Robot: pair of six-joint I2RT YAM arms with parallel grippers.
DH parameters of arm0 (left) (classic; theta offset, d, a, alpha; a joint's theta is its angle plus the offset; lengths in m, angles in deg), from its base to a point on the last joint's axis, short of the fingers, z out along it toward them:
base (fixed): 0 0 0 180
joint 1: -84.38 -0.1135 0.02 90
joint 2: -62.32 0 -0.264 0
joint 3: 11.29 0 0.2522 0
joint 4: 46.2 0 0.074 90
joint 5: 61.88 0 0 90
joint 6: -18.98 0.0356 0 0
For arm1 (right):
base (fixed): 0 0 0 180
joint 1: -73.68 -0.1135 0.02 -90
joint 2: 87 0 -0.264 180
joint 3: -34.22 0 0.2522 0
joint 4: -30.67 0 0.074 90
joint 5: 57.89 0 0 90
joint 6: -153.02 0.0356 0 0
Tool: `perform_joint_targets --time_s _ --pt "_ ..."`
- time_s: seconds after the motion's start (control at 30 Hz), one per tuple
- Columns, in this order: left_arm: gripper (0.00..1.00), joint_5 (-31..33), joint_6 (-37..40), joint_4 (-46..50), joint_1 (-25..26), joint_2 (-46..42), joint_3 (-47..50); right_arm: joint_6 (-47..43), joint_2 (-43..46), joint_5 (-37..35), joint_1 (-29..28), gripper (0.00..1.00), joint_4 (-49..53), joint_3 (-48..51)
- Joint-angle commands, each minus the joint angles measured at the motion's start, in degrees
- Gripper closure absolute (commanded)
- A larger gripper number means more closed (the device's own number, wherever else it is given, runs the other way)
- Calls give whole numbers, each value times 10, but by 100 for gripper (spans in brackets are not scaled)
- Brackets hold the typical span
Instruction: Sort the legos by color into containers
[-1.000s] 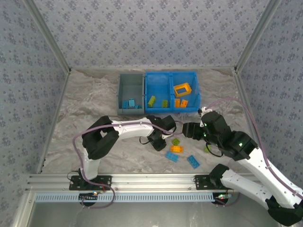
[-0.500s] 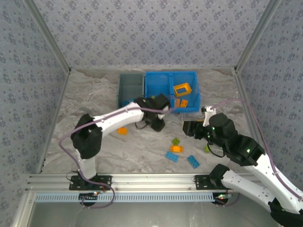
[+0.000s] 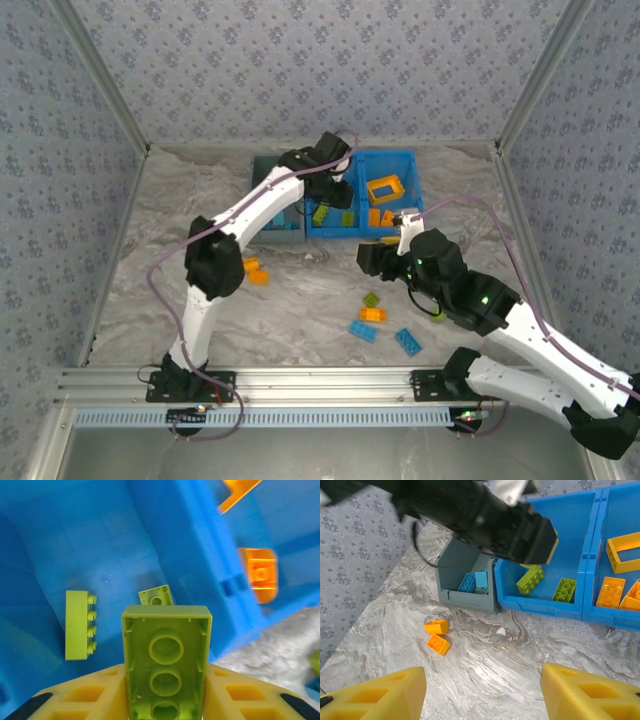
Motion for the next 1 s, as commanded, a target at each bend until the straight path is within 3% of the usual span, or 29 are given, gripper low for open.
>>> perform_joint_targets --time_s 0.0,0.17,0.33,0.47,0.7,0.97 --pt "62 8 -27 53 -3 39 -39 -2 8 -30 -10 35 -15 6" --pt "59 1 -40 49 -7 69 -40 3 13 -37 -18 35 -13 17" --pt "42 -4 -45 40 -3 54 -16 3 11 -39 -21 35 -10 17" --pt "38 -2 -53 38 -1 17 -8 3 10 -47 -21 35 2 17" --pt "32 26 -73 25 17 -113 20 45 6 -83 -20 35 118 6" --pt "29 30 -60 -62 53 -313 206 99 5 -96 -21 37 194 0"
